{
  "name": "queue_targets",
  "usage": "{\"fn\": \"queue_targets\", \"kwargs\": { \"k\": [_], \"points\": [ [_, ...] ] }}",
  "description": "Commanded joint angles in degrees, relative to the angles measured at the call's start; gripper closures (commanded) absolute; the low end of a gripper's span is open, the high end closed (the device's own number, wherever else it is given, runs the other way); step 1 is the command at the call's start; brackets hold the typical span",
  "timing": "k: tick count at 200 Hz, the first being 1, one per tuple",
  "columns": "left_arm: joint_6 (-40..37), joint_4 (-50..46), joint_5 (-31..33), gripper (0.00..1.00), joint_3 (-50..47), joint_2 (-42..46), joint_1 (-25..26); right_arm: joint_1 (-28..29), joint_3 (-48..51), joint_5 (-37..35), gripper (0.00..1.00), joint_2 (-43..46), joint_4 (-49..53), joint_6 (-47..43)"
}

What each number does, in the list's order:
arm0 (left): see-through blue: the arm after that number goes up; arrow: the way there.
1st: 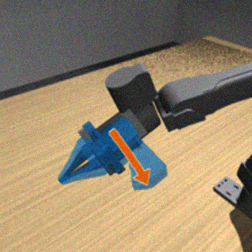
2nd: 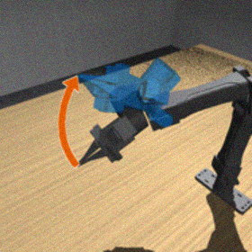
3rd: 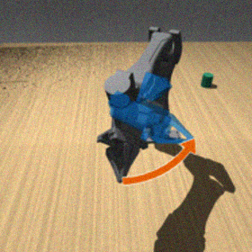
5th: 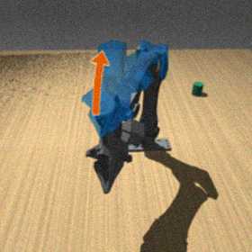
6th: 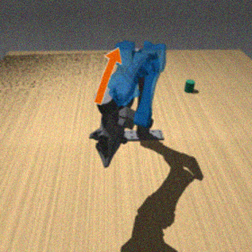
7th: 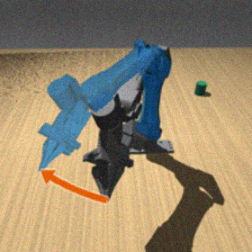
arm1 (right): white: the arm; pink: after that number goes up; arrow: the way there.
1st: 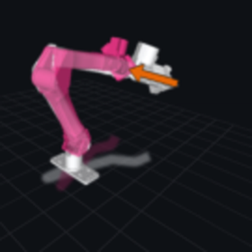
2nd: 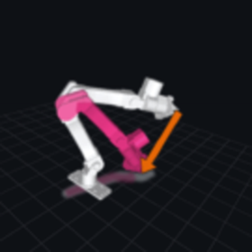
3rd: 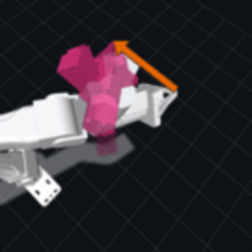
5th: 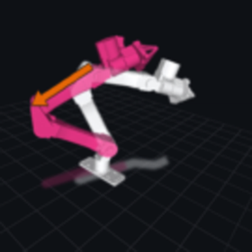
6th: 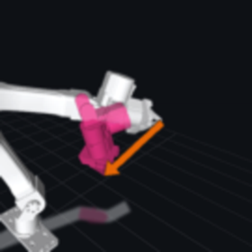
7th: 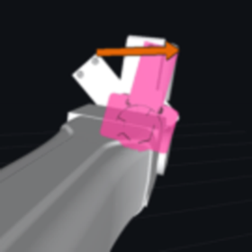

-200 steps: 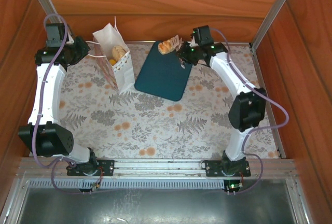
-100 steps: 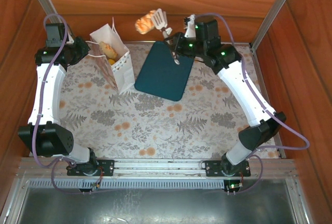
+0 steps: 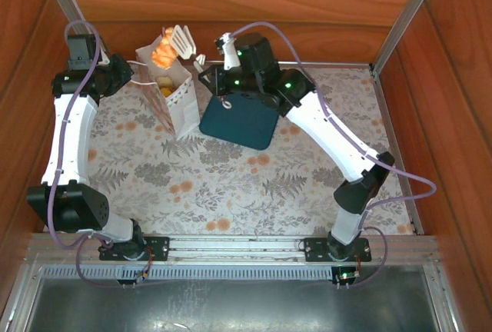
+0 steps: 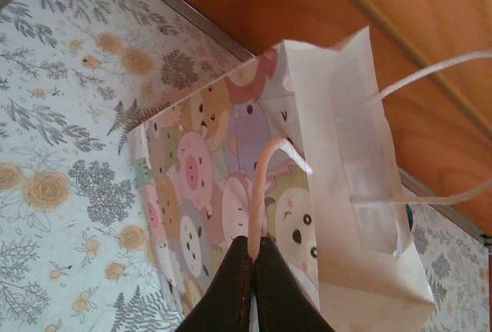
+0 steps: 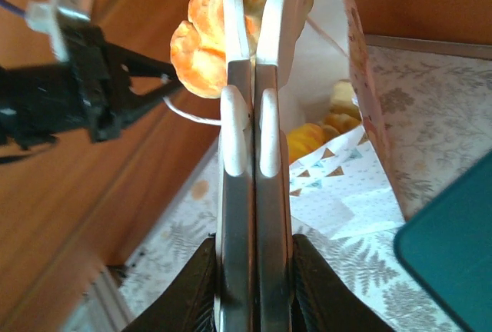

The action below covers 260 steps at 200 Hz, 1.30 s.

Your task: Place the fake bread into the paper bag

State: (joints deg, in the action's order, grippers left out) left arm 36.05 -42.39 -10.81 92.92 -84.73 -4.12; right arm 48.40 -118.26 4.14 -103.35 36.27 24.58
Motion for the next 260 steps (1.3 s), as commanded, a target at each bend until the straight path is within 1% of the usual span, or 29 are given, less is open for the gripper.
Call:
{"fn": "queue_targets", "kwargs": {
  "k": [1,24,38,61,87,134,225,260],
  "points": [
    [0.5,0.0,-0.7,1.00,0.6,1.5,-0.5,1.1,-1.2,-6.4,0.79,-0.2,-2.3,-6.6],
    [0.5,0.0,-0.6,1.00,0.6,1.6,-0.5,1.7,-1.0,-8.3,0.79,-1.1,-1.8,-8.2],
    [0.5,0.0,-0.6,1.00,0.6,1.6,-0.5,2.2,-0.9,-9.1,0.77,-1.6,-1.3,-9.2],
    [0.6,0.0,-0.6,1.00,0.6,1.5,-0.4,3.2,-0.7,-10.9,0.72,-2.1,-0.7,-11.1],
    [0.7,0.0,-0.6,1.00,0.5,1.3,-0.5,4.0,-0.1,-12.5,0.62,-2.4,-0.4,-12.4],
    [0.7,0.0,-0.6,1.00,0.4,1.3,-0.5,4.2,0.1,-12.7,0.57,-2.7,-0.3,-12.2],
    [0.6,0.0,-0.6,1.00,0.4,1.3,-0.4,4.2,-0.1,-12.9,0.60,-0.4,-0.3,-11.4],
    [0.6,0.0,-0.4,1.00,0.7,1.3,-0.4,4.1,-0.1,-14.4,0.61,0.8,0.1,-11.5]
  ]
}}
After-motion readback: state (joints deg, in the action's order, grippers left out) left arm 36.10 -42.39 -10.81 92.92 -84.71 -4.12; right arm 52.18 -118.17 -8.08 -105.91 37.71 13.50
